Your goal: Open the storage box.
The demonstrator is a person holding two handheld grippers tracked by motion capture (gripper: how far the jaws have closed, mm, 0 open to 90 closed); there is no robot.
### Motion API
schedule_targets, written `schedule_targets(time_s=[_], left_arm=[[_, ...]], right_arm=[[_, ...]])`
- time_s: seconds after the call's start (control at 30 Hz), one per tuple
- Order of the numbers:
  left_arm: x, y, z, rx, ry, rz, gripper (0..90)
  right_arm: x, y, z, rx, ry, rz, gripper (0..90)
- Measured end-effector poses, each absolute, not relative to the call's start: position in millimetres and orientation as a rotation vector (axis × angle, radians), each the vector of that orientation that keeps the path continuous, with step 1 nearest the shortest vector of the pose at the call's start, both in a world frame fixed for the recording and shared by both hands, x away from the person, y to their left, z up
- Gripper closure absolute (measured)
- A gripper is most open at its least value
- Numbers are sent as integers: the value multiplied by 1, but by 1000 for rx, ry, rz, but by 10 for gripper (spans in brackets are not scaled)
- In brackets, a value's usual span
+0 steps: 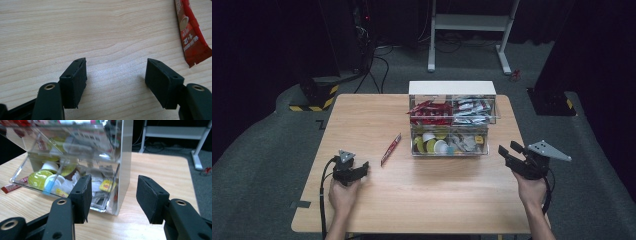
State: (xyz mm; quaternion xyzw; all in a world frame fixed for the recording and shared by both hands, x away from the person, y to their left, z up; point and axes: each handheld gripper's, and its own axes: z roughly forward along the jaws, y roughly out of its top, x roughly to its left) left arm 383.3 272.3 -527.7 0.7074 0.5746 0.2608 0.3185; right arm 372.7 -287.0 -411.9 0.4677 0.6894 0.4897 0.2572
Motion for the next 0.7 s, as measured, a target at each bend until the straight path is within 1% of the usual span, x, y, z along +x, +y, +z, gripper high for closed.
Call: schedule_targets(time_s=[0.5, 0.7], left_arm=[[383, 272, -528, 1861, 1511, 685, 341], [383, 272, -528, 1860, 1513, 685, 341]], right_arm=[[380, -284, -456, 1351, 1886, 1273, 460], [388, -283, -478, 1409, 1932, 1200, 463]])
